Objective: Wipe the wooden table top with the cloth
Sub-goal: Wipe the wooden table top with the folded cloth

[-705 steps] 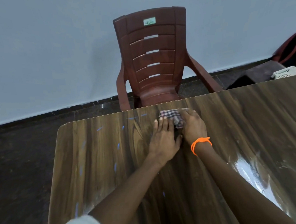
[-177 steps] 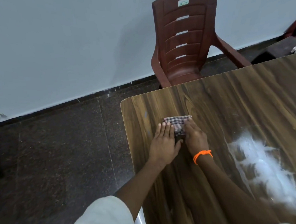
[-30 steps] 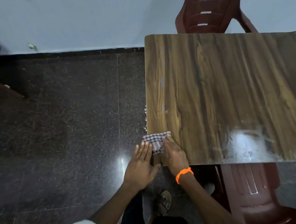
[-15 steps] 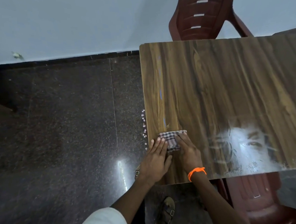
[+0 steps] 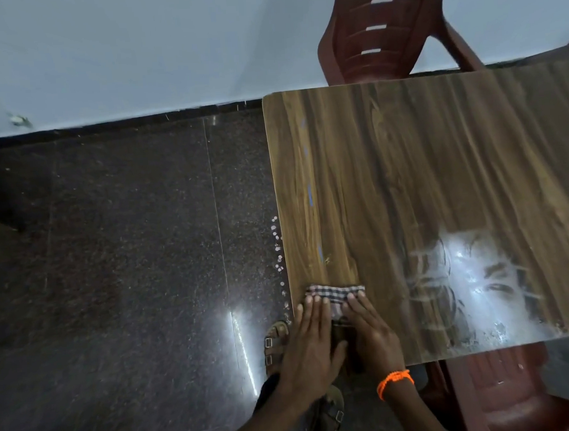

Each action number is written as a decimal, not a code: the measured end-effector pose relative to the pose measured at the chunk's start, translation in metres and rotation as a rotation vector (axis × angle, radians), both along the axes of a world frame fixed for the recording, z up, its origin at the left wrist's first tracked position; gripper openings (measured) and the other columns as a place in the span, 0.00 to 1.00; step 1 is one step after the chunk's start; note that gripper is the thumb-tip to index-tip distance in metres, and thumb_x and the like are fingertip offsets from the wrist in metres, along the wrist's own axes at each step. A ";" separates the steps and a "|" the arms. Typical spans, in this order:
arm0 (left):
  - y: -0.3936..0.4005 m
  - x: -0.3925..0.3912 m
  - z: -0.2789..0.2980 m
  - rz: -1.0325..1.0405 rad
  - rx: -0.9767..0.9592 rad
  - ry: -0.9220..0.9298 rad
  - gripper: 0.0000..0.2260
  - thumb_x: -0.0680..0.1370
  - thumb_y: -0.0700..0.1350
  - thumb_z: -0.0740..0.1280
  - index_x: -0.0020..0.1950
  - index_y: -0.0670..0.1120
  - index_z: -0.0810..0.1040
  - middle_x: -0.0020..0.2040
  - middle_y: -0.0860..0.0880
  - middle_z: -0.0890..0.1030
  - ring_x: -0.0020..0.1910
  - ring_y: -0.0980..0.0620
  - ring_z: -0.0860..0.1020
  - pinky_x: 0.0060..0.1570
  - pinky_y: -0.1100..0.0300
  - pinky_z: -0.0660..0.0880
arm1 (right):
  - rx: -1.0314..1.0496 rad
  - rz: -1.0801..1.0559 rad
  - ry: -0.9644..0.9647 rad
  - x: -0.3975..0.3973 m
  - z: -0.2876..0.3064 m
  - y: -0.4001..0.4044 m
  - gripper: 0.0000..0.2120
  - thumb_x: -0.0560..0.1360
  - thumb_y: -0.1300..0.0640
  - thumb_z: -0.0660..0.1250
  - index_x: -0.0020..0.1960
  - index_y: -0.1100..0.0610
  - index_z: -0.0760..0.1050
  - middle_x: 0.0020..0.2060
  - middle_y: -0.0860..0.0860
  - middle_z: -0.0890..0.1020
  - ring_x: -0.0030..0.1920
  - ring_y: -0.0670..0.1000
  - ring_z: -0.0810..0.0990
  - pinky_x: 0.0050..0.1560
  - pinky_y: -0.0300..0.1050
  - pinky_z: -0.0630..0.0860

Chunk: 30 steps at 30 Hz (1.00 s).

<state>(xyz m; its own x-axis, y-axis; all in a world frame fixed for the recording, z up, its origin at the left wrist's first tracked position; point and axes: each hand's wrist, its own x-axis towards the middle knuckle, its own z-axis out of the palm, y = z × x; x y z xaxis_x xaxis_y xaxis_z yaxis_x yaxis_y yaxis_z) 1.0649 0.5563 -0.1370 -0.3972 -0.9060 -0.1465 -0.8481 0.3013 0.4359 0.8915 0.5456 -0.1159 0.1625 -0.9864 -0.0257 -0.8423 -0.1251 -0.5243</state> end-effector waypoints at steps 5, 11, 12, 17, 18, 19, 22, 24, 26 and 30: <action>-0.060 -0.022 0.005 0.016 -0.003 -0.019 0.32 0.84 0.58 0.55 0.82 0.40 0.54 0.83 0.41 0.54 0.83 0.46 0.46 0.81 0.45 0.48 | -0.018 -0.138 0.006 -0.009 0.000 -0.064 0.19 0.72 0.59 0.58 0.59 0.62 0.79 0.63 0.56 0.77 0.69 0.56 0.70 0.63 0.48 0.73; -0.091 0.018 0.004 0.092 0.002 -0.016 0.31 0.85 0.57 0.51 0.82 0.39 0.55 0.83 0.41 0.54 0.83 0.47 0.46 0.81 0.45 0.50 | -0.030 -0.071 -0.006 0.041 0.002 -0.122 0.18 0.73 0.64 0.59 0.61 0.63 0.77 0.64 0.57 0.76 0.70 0.58 0.68 0.66 0.50 0.71; -0.087 0.026 0.003 0.101 0.005 -0.005 0.31 0.85 0.57 0.51 0.82 0.39 0.55 0.83 0.42 0.55 0.83 0.48 0.47 0.81 0.45 0.49 | -0.036 -0.048 -0.012 0.049 0.002 -0.121 0.18 0.73 0.65 0.60 0.61 0.64 0.77 0.64 0.57 0.76 0.70 0.59 0.68 0.66 0.50 0.70; -0.049 0.048 -0.006 0.083 -0.032 0.049 0.28 0.86 0.57 0.54 0.80 0.40 0.62 0.81 0.43 0.60 0.82 0.48 0.53 0.79 0.44 0.56 | -0.027 0.043 -0.017 0.051 0.003 -0.076 0.17 0.76 0.63 0.60 0.63 0.63 0.75 0.67 0.55 0.73 0.71 0.55 0.66 0.65 0.49 0.72; -0.042 0.048 -0.007 0.055 -0.038 0.058 0.28 0.86 0.57 0.56 0.80 0.40 0.63 0.81 0.44 0.61 0.82 0.48 0.55 0.78 0.43 0.58 | -0.027 0.055 -0.018 0.043 0.004 -0.065 0.17 0.76 0.61 0.59 0.63 0.62 0.75 0.68 0.53 0.73 0.71 0.54 0.66 0.65 0.48 0.72; -0.038 0.045 -0.008 0.025 -0.039 0.064 0.28 0.86 0.58 0.56 0.80 0.41 0.64 0.81 0.44 0.62 0.82 0.48 0.55 0.77 0.43 0.60 | -0.029 0.058 -0.019 0.033 0.004 -0.056 0.17 0.76 0.61 0.60 0.64 0.60 0.75 0.68 0.52 0.72 0.72 0.52 0.65 0.65 0.47 0.72; -0.044 0.025 -0.005 -0.057 -0.034 0.047 0.29 0.86 0.60 0.55 0.80 0.41 0.63 0.82 0.44 0.61 0.82 0.48 0.53 0.78 0.44 0.60 | -0.018 0.006 0.012 0.003 0.004 -0.049 0.24 0.70 0.72 0.68 0.64 0.58 0.76 0.69 0.51 0.71 0.71 0.51 0.66 0.64 0.48 0.73; -0.064 0.009 0.000 -0.081 -0.059 0.041 0.29 0.86 0.59 0.55 0.80 0.40 0.64 0.81 0.42 0.62 0.82 0.47 0.53 0.78 0.44 0.60 | -0.020 -0.066 0.028 -0.006 0.004 -0.062 0.25 0.67 0.75 0.69 0.62 0.60 0.77 0.66 0.52 0.74 0.70 0.53 0.68 0.62 0.49 0.74; -0.090 -0.001 0.005 -0.089 -0.078 0.049 0.28 0.86 0.57 0.57 0.79 0.39 0.65 0.80 0.41 0.63 0.82 0.46 0.55 0.78 0.43 0.59 | -0.053 -0.131 0.032 -0.008 0.005 -0.086 0.22 0.66 0.75 0.71 0.58 0.62 0.79 0.63 0.55 0.78 0.67 0.55 0.72 0.62 0.48 0.74; -0.135 0.006 0.010 -0.083 -0.101 -0.001 0.28 0.84 0.54 0.60 0.78 0.36 0.66 0.79 0.38 0.65 0.81 0.43 0.59 0.78 0.42 0.60 | -0.051 -0.162 -0.010 0.010 0.007 -0.136 0.19 0.66 0.74 0.71 0.57 0.64 0.80 0.60 0.58 0.79 0.66 0.60 0.72 0.61 0.51 0.74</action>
<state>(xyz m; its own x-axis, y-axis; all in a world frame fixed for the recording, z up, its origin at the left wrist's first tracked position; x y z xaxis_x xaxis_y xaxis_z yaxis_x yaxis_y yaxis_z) 1.0708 0.4213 -0.1265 -0.4709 -0.8804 -0.0563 -0.8191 0.4127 0.3985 0.9017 0.4093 -0.1085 0.0014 -0.9997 0.0258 -0.8484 -0.0149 -0.5292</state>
